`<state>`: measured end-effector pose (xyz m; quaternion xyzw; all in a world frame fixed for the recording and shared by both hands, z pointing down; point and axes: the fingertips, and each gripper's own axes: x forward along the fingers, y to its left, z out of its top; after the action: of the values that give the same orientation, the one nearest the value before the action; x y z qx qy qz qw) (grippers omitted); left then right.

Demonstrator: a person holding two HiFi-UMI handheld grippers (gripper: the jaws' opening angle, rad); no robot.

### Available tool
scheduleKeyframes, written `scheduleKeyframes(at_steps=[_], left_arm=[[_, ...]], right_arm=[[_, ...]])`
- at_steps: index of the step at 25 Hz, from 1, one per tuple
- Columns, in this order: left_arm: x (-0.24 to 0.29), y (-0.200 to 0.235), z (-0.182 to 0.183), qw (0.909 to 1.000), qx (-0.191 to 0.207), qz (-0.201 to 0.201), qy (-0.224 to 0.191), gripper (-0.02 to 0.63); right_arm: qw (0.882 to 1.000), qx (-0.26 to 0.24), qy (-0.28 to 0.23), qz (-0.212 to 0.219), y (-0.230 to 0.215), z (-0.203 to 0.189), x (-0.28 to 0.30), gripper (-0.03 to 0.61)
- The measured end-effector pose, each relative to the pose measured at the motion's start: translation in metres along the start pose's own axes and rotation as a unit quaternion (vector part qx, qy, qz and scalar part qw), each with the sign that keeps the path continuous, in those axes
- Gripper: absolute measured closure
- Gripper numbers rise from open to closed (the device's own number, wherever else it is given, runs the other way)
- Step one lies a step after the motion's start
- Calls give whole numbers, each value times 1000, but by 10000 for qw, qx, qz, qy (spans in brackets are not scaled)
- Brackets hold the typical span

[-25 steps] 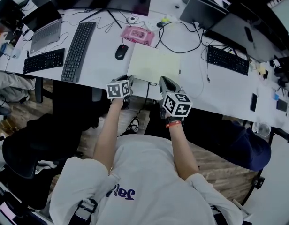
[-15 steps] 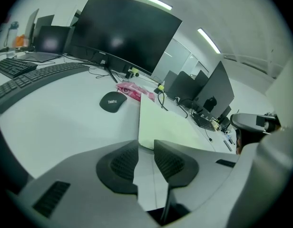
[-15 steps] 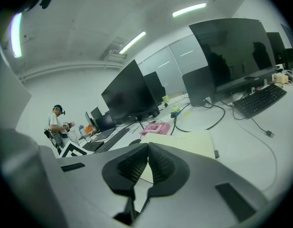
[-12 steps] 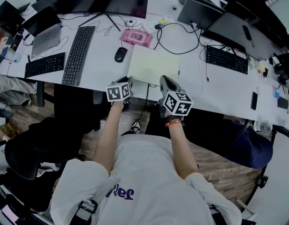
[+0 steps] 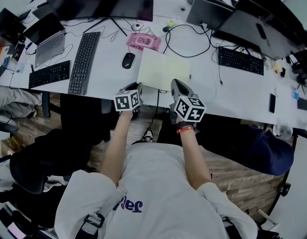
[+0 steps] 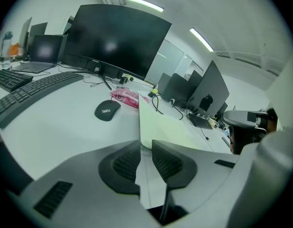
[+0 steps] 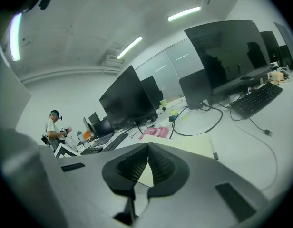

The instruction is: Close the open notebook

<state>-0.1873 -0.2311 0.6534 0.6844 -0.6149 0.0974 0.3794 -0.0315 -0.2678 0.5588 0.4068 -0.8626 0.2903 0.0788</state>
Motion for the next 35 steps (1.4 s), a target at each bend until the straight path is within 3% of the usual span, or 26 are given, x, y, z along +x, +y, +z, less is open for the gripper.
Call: scheduleKeyframes(at_steps=[35], left_arm=[[-7,-70,15,9962,557,-611,-279,568]], right_arm=[[9995,70,-158,-250,-14,5,-24,563]])
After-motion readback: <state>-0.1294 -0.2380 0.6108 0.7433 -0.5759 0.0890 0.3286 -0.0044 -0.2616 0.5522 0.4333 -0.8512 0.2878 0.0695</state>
